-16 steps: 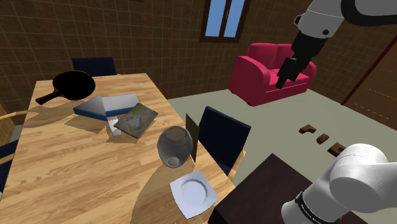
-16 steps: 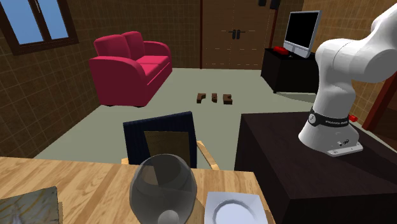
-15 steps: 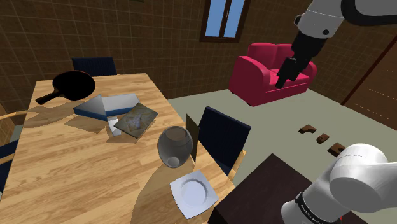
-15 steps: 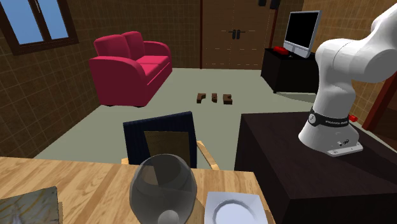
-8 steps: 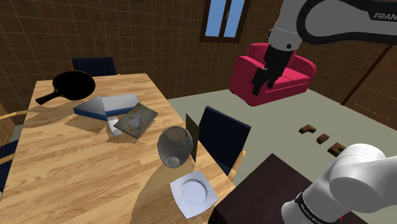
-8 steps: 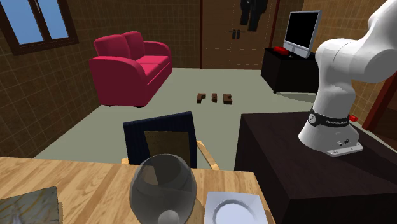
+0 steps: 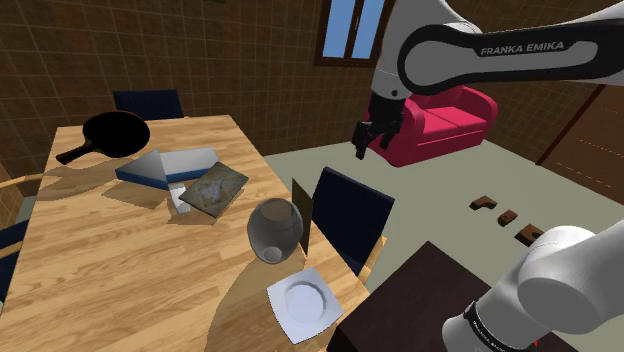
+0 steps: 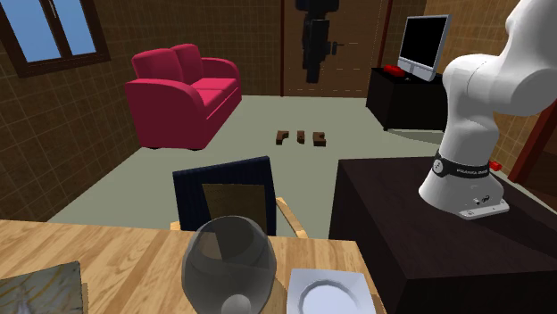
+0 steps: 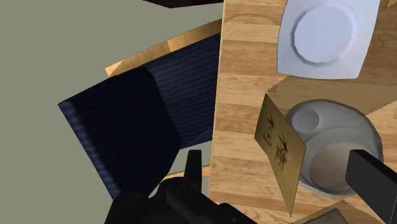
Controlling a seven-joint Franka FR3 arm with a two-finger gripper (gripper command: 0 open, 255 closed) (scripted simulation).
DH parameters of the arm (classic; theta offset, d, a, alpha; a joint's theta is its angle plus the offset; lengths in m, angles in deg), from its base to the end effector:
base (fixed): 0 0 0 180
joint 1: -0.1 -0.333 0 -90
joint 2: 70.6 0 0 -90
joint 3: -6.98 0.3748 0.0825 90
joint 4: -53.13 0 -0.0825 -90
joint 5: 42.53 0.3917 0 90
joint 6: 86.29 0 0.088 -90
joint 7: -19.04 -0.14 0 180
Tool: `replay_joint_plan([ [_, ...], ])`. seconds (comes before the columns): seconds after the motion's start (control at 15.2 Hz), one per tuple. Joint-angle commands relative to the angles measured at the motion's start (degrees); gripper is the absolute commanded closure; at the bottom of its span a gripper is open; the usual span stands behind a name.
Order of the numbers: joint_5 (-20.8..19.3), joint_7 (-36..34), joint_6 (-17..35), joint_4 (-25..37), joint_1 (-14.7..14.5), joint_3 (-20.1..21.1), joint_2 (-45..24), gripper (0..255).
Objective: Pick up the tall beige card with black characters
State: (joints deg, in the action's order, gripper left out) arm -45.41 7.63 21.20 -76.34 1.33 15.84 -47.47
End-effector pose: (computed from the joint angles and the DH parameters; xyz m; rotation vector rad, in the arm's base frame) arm 0.4155 0.0576 0.5391 3.0349 -0.0956 0.0493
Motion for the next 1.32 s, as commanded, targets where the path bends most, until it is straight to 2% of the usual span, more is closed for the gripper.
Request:
replay_joint_plan([
  [0.0,-0.3,-1.3,2.5,1.5,0.2,0.6,-4.3,0],
  [0.66,-3.5,-8.3,10.5,13.1,-0.1,3.0,-26.3,0],
  [1.19,-6.7,-12.7,12.2,28.1,-2.0,2.7,-44.7,0],
  [1.25,-6.7,-12.8,12.2,28.5,-2.1,2.7,-45.2,0],
])
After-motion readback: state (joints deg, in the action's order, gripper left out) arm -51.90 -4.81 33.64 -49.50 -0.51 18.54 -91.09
